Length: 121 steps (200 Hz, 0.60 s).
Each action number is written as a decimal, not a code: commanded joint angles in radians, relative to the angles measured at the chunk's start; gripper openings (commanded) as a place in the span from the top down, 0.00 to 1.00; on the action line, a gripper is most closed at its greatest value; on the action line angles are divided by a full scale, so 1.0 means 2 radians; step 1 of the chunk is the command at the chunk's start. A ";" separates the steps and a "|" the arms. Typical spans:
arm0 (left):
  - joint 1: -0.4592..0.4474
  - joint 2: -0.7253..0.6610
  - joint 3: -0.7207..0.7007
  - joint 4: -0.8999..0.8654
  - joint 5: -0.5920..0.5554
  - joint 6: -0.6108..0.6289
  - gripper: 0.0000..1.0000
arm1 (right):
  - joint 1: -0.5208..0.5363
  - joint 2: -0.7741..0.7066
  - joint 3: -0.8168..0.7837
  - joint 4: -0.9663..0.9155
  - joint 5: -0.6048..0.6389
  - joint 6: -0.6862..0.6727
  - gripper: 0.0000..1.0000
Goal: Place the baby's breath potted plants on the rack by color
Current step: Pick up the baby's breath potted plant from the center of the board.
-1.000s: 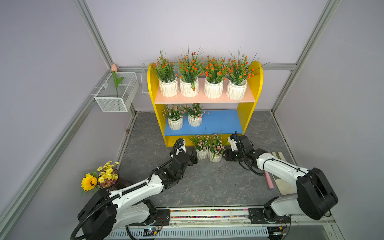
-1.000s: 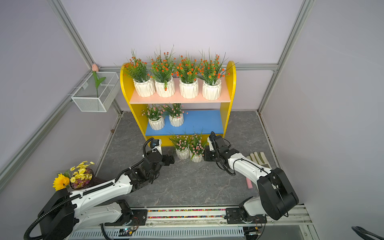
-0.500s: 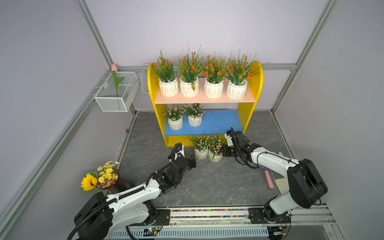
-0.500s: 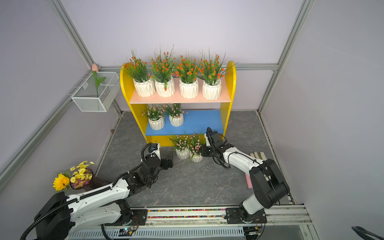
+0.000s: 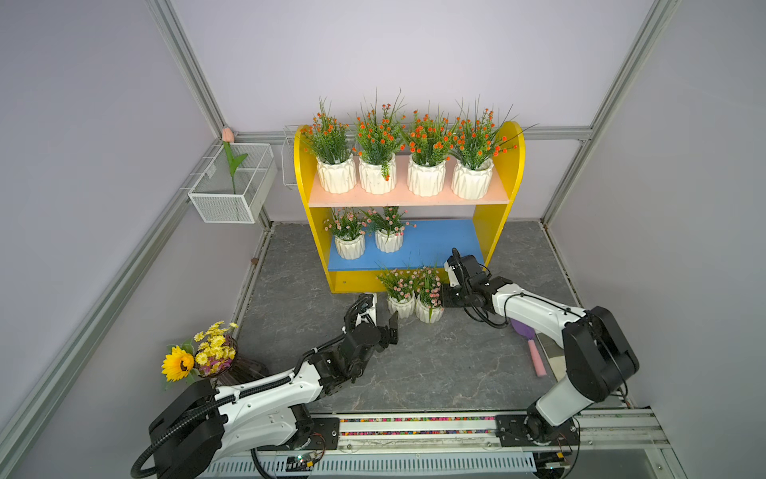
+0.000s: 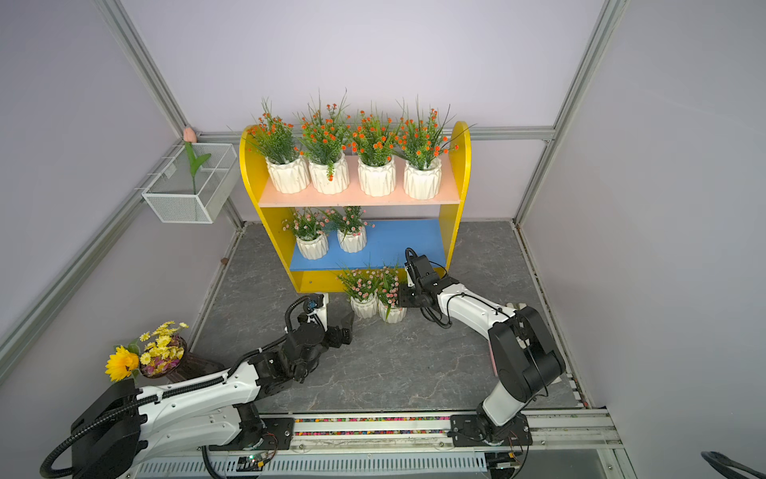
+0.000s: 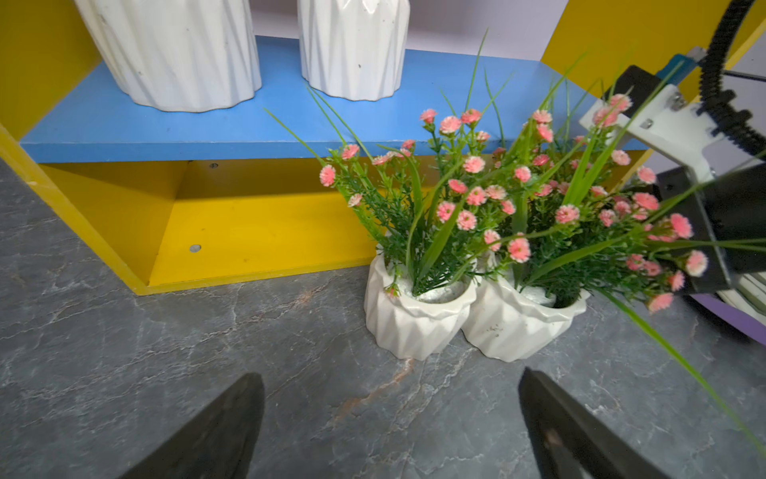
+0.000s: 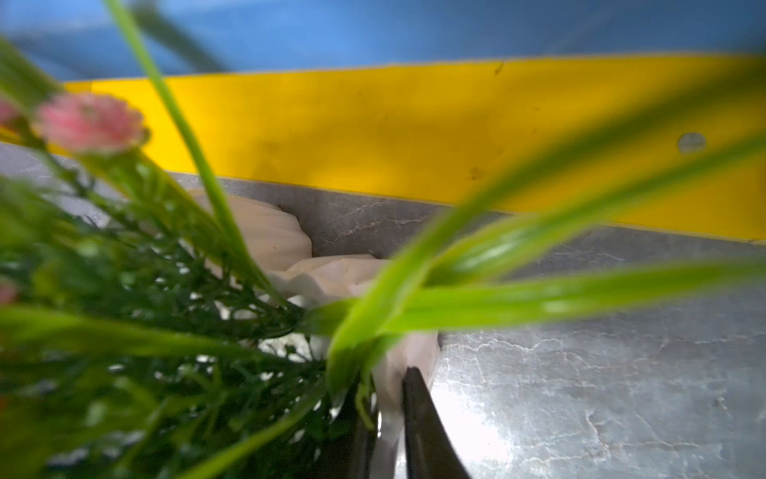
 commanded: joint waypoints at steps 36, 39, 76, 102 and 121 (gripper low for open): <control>-0.023 0.010 -0.006 0.036 0.003 0.025 0.00 | 0.000 -0.047 0.002 -0.062 0.004 -0.021 0.87; -0.026 0.010 -0.006 0.037 0.003 0.027 0.00 | -0.001 -0.051 0.002 -0.065 0.003 -0.023 0.87; -0.042 0.036 -0.005 0.063 0.022 0.044 0.00 | -0.011 -0.102 0.003 -0.102 -0.011 -0.037 0.87; -0.063 0.071 0.002 0.090 0.020 0.058 0.00 | -0.016 -0.138 0.001 -0.125 -0.025 -0.045 0.87; -0.076 0.102 0.010 0.116 0.028 0.067 0.00 | -0.021 -0.159 0.001 -0.140 -0.039 -0.050 0.87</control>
